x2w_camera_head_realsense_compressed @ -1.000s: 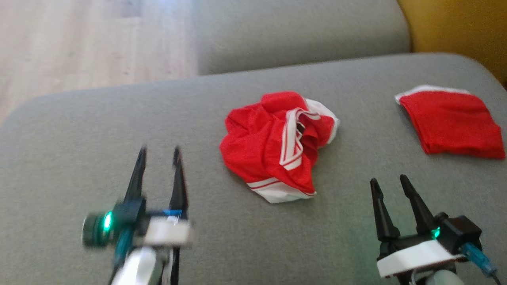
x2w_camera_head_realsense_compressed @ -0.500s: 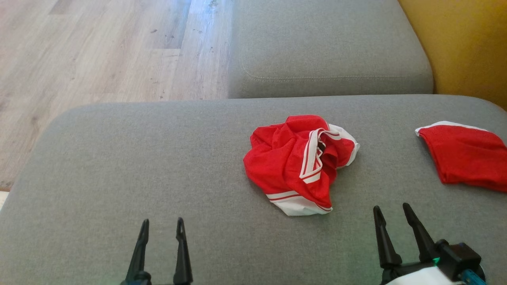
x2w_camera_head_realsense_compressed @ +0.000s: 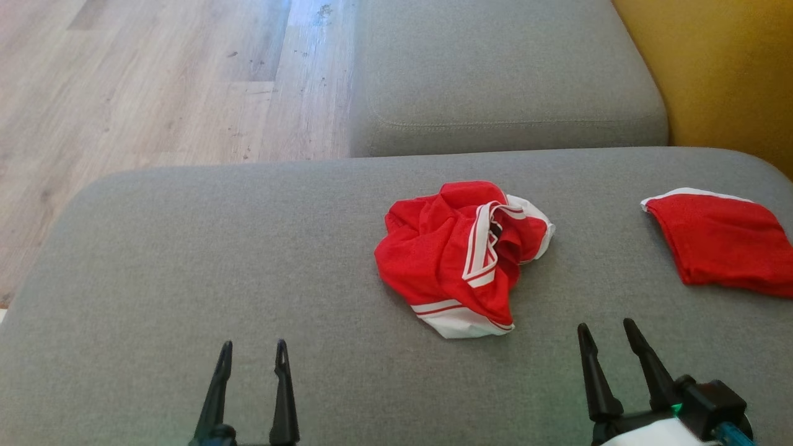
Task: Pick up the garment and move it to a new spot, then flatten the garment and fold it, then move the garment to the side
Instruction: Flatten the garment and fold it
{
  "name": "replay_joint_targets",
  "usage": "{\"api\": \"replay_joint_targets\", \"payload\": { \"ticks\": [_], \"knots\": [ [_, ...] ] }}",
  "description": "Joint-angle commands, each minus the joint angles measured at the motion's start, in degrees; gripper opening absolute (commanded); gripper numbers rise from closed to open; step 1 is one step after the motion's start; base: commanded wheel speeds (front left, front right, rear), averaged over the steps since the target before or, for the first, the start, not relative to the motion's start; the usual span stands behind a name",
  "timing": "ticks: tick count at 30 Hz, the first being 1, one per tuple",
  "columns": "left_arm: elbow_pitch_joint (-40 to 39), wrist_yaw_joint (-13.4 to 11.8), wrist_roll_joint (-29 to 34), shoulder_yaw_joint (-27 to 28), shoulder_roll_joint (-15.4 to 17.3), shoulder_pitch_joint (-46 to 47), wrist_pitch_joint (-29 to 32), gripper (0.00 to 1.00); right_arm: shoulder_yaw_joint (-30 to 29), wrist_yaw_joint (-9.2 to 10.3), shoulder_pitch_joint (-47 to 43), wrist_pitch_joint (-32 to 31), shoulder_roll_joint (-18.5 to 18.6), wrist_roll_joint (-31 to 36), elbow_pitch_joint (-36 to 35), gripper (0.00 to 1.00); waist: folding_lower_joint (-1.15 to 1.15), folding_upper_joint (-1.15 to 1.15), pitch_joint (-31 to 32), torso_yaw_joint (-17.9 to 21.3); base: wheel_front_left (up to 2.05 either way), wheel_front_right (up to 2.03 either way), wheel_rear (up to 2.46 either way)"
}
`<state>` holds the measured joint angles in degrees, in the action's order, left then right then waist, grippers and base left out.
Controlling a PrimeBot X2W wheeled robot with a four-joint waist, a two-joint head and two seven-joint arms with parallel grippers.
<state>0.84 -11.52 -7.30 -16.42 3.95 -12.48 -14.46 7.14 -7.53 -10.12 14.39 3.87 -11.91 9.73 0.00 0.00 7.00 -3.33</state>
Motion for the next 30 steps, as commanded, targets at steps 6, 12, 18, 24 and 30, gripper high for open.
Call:
{"api": "replay_joint_targets", "payload": {
  "ticks": [6,12,18,24,30],
  "knots": [
    [-1.0,1.5,1.0,1.9,-0.9,0.8,-0.5,1.0,1.3,0.04,1.9,0.6,0.2,0.1,-1.7,1.0,0.0,0.0,0.1,0.3,0.0,0.0,0.0],
    [-0.1,2.2,1.3,2.0,-1.0,0.4,-0.5,1.0,1.7,0.04,1.7,0.6,0.4,-0.1,-1.7,1.0,0.0,0.0,-0.1,0.9,0.0,0.0,0.0],
    [1.5,3.7,0.9,0.8,-1.0,0.5,-0.5,1.0,1.9,0.04,1.6,0.6,0.6,-0.1,-1.9,1.0,0.0,0.0,-0.8,1.5,0.0,0.0,0.0],
    [5.1,5.4,-1.5,-4.2,-1.1,3.5,-0.5,1.0,2.5,0.04,2.0,0.6,1.8,-0.2,-2.3,1.0,0.0,0.0,-2.9,3.2,0.0,0.0,0.0],
    [13.2,7.4,-5.0,-13.6,-1.1,11.7,-0.5,1.0,2.9,0.04,3.8,0.6,2.9,-0.1,-3.2,1.0,0.0,0.0,-7.0,7.1,0.0,0.0,0.0]
  ]
}}
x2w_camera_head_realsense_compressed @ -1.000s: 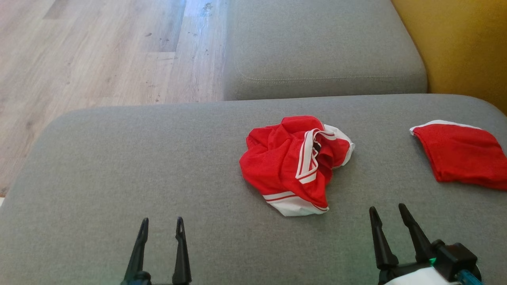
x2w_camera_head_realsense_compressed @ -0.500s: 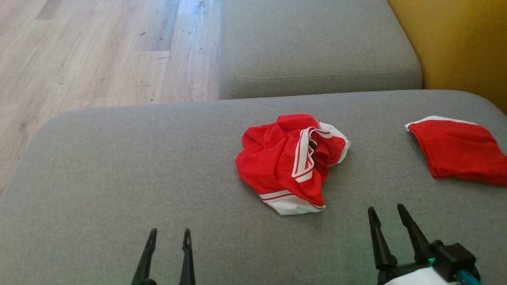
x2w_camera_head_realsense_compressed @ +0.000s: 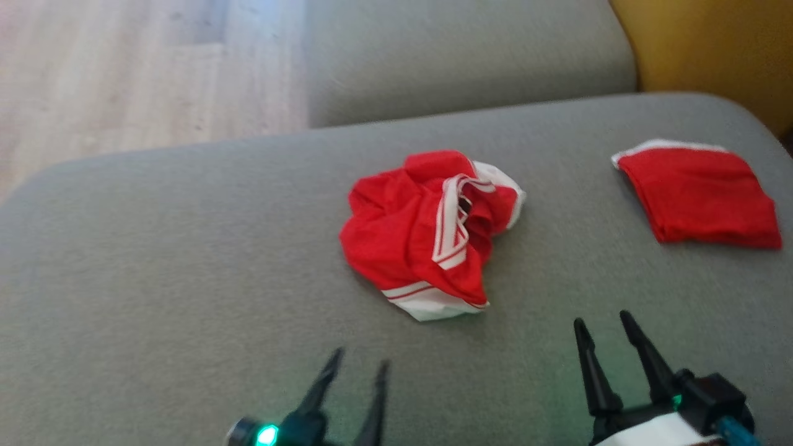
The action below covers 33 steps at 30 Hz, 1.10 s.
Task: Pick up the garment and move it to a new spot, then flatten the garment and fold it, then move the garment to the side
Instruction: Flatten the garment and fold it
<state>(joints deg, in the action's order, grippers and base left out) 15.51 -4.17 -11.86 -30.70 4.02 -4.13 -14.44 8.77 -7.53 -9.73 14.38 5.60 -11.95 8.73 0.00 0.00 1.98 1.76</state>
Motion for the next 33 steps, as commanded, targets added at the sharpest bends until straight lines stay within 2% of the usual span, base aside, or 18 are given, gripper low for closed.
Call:
{"api": "replay_joint_targets", "payload": {
  "ticks": [1,4,7,11,16,23,25,26,29,33],
  "knots": [
    [-0.1,0.5,-1.2,-1.0,-1.1,5.1,-0.6,1.0,1.4,0.04,3.8,0.6,1.3,0.0,-2.3,1.0,0.0,0.0,-2.8,2.9,0.0,0.0,0.0],
    [5.4,2.5,-4.3,-7.5,-1.1,13.0,-0.2,1.0,1.8,0.04,6.1,0.6,1.5,0.0,-3.6,1.0,0.0,0.0,-7.7,6.4,0.0,0.0,0.0],
    [7.9,3.4,-6.7,-10.3,-1.1,17.1,1.0,1.0,1.8,0.04,7.4,0.6,1.4,0.1,-4.1,1.0,0.0,0.0,-10.2,8.0,0.0,0.0,0.0],
    [12.5,3.5,-10.9,-14.9,-1.1,24.7,3.1,1.0,1.4,0.04,9.4,0.6,0.7,0.1,-4.6,1.0,0.0,0.0,-14.1,11.0,0.0,0.0,0.0],
    [16.4,1.0,-16.2,-18.7,-1.1,31.8,4.1,1.0,1.5,0.04,11.2,0.6,-0.2,-0.1,-4.6,1.0,0.0,0.0,-17.5,13.7,0.0,0.0,0.0],
    [21.0,-5.4,-21.4,-20.8,-1.1,37.0,2.4,1.0,1.2,0.04,12.1,0.6,-1.0,-0.2,-4.1,1.0,0.0,0.0,-18.5,14.9,0.0,0.0,0.0],
    [22.3,-6.2,-22.5,-21.2,-1.1,37.9,1.8,0.11,1.3,0.04,12.4,0.6,-1.2,-0.2,-4.0,1.0,0.0,0.0,-18.4,15.0,0.0,0.0,0.0],
    [22.8,-6.1,-23.1,-21.6,-1.1,38.2,1.6,0.0,1.3,0.04,12.4,0.6,-1.3,-0.2,-3.9,1.0,0.0,0.0,-18.1,15.0,0.0,0.0,0.0],
    [22.5,-4.5,-25.6,-22.3,-1.1,39.1,0.7,0.0,1.4,0.04,12.2,0.6,-1.5,-0.2,-3.5,1.0,0.0,0.0,-16.9,14.7,0.0,0.0,0.0],
    [20.4,0.8,-30.5,-23.2,-1.1,40.7,0.1,0.0,2.1,0.04,12.1,0.6,-1.5,-0.3,-3.0,1.0,0.0,0.0,-14.6,14.7,0.0,0.0,0.0]
  ]
}}
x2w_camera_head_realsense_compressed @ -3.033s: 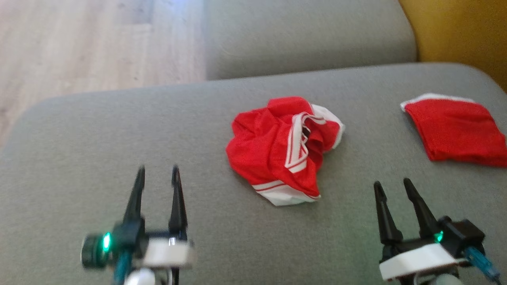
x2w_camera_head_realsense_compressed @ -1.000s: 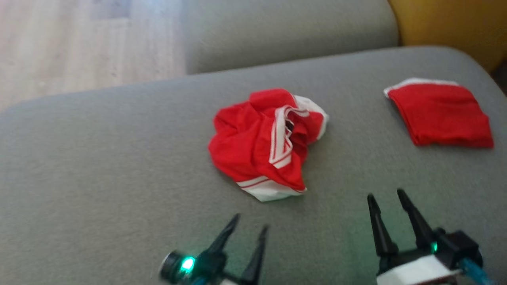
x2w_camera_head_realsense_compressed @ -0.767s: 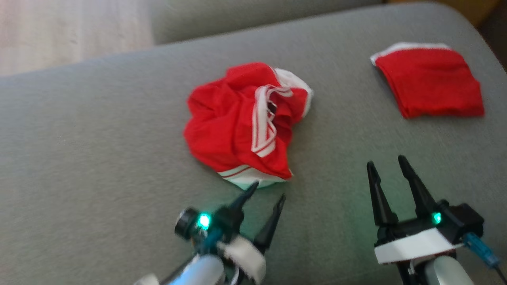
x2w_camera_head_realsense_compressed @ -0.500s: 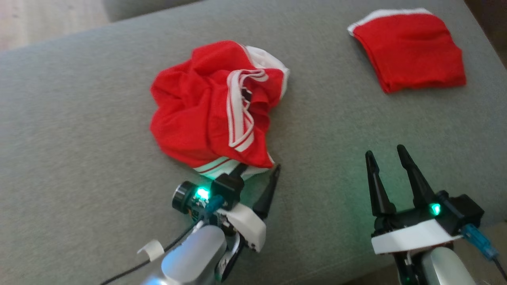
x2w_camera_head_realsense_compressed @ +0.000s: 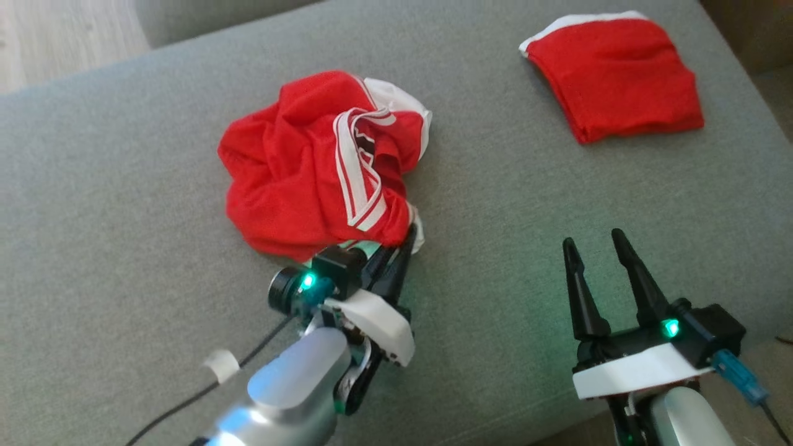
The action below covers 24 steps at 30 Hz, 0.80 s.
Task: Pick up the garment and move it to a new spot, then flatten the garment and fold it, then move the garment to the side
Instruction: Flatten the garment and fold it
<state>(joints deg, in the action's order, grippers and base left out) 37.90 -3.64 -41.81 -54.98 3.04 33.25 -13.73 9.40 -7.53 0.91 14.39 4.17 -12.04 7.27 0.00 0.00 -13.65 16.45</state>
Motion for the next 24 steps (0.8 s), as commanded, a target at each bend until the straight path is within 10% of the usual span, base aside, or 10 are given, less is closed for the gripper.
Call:
{"api": "replay_joint_targets", "payload": {
  "ticks": [1,7,24],
  "knots": [
    [-2.3,1.2,-1.6,1.2,-0.2,4.1,-0.7,0.0,1.7,0.04,1.5,0.6,-0.1,-0.4,-1.5,1.0,0.0,0.0,1.8,0.2,0.0,0.0,0.0],
    [-5.8,5.4,-9.4,4.2,-0.2,13.1,-0.4,0.0,1.6,0.04,0.2,0.6,-0.3,-0.6,-0.9,1.0,0.0,0.0,6.2,0.9,0.0,0.0,0.0],
    [-1.3,5.4,-18.1,20.6,-0.1,43.8,-0.2,0.0,0.4,0.04,-3.2,0.6,-0.8,-0.6,-1.7,1.0,0.0,0.0,10.1,1.8,0.0,0.0,0.0]
  ]
}}
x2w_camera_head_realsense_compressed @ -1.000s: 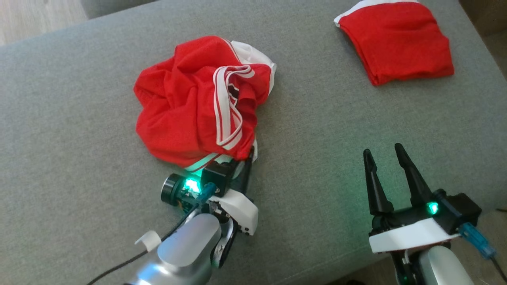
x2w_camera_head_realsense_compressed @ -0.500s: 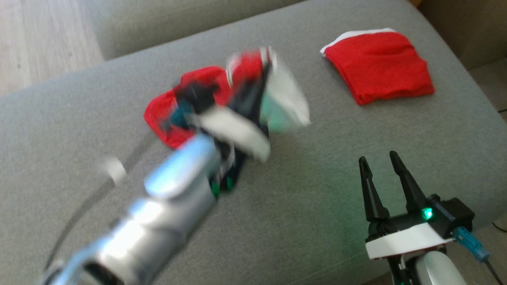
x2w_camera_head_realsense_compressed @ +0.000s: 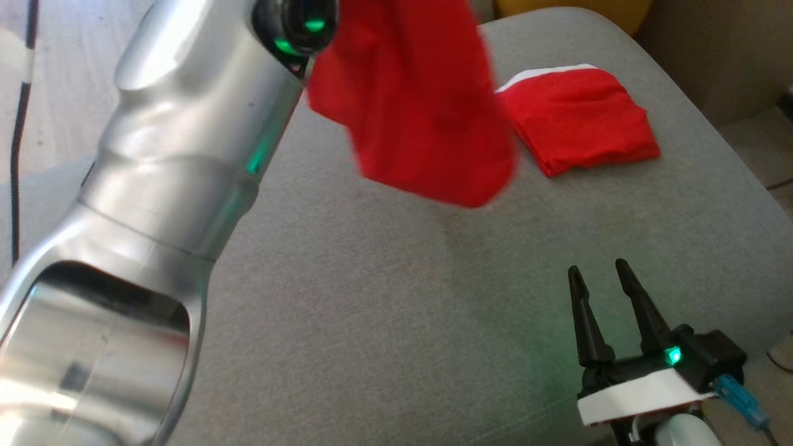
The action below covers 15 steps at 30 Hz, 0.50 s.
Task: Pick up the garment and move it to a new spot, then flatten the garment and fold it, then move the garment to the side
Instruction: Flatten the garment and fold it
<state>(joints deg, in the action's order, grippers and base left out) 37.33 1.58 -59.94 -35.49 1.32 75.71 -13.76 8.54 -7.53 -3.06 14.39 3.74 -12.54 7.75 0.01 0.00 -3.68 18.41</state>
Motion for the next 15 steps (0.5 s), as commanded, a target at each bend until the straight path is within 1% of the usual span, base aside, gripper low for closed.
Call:
{"api": "replay_joint_targets", "payload": {
  "ticks": [1,4,8,11,15],
  "knots": [
    [-0.4,0.1,-0.6,1.5,1.6,0.5,-0.3,0.0,1.1,0.04,0.6,0.6,-0.4,0.0,-2.2,1.0,-0.01,0.0,0.4,-0.7,0.0,0.0,0.0],
    [0.6,0.0,-2.4,1.3,2.0,-5.2,1.1,0.0,0.7,0.04,-0.1,0.6,-0.4,0.1,-2.3,1.0,-0.01,0.0,1.2,-2.4,0.0,0.0,0.0],
    [-0.6,-0.7,-5.1,0.6,4.1,-18.6,2.2,0.0,0.3,0.04,-1.0,0.6,-0.4,0.3,-2.4,1.0,-0.01,0.0,1.9,-4.7,0.0,0.0,0.0],
    [-3.3,-2.6,-7.2,1.5,6.5,-31.3,1.1,0.0,-0.1,0.04,-1.8,0.6,-0.2,0.5,-2.6,1.0,-0.01,0.0,2.2,-6.3,0.0,0.0,0.0],
    [-8.4,-5.2,-10.5,6.3,9.2,-48.4,-0.7,0.0,-0.8,0.04,-2.9,0.6,0.3,0.5,-2.8,1.0,-0.01,0.0,2.4,-8.5,0.0,0.0,0.0]
  ]
}}
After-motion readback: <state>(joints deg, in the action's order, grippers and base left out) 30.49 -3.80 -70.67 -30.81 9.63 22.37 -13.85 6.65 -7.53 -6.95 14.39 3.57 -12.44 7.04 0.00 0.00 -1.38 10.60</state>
